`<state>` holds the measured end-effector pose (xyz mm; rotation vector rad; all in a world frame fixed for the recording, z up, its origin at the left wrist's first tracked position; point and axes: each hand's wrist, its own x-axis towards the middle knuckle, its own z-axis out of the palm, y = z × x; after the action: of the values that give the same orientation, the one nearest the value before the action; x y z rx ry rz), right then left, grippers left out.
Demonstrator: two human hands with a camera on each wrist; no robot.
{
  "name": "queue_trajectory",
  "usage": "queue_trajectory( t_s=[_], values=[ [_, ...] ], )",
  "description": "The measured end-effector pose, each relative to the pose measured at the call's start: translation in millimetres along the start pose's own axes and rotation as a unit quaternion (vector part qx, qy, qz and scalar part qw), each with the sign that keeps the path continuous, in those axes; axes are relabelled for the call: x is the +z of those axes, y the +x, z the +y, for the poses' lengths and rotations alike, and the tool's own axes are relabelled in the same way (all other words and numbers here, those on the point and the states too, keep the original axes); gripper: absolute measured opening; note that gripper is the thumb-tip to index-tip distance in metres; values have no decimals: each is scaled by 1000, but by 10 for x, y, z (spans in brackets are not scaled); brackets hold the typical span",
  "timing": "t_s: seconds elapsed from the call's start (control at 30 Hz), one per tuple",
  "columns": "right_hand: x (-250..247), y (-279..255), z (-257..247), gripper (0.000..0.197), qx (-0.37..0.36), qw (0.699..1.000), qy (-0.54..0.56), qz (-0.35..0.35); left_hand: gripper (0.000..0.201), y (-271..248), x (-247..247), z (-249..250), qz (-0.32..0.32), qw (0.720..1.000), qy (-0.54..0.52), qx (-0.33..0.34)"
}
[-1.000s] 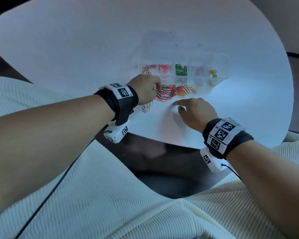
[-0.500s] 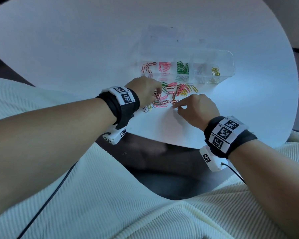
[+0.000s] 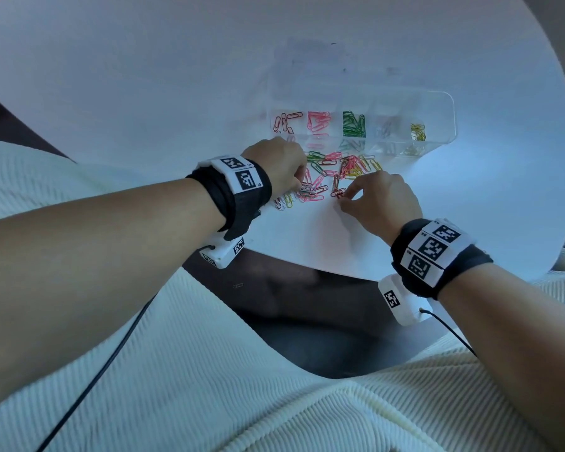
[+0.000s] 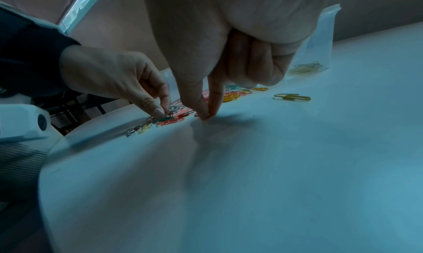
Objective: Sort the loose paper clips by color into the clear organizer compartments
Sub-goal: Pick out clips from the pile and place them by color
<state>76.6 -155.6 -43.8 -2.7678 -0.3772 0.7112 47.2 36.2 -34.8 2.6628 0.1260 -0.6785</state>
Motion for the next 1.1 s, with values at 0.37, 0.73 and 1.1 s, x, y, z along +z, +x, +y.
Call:
queue_trajectory(
  t_s=[0.37, 0.73, 1.1],
  values=[
    [-39, 65, 54, 16, -9, 994, 97, -45, 22, 78, -8, -93, 11, 999, -46, 6],
    [-333, 76, -9, 23, 56, 846, 518, -112, 15, 46, 4, -72, 4, 1000, 8, 13],
    [-396, 58, 8, 40, 131, 703, 686, -133, 27, -53, -105, 139, -17, 967, -242, 73]
  ],
)
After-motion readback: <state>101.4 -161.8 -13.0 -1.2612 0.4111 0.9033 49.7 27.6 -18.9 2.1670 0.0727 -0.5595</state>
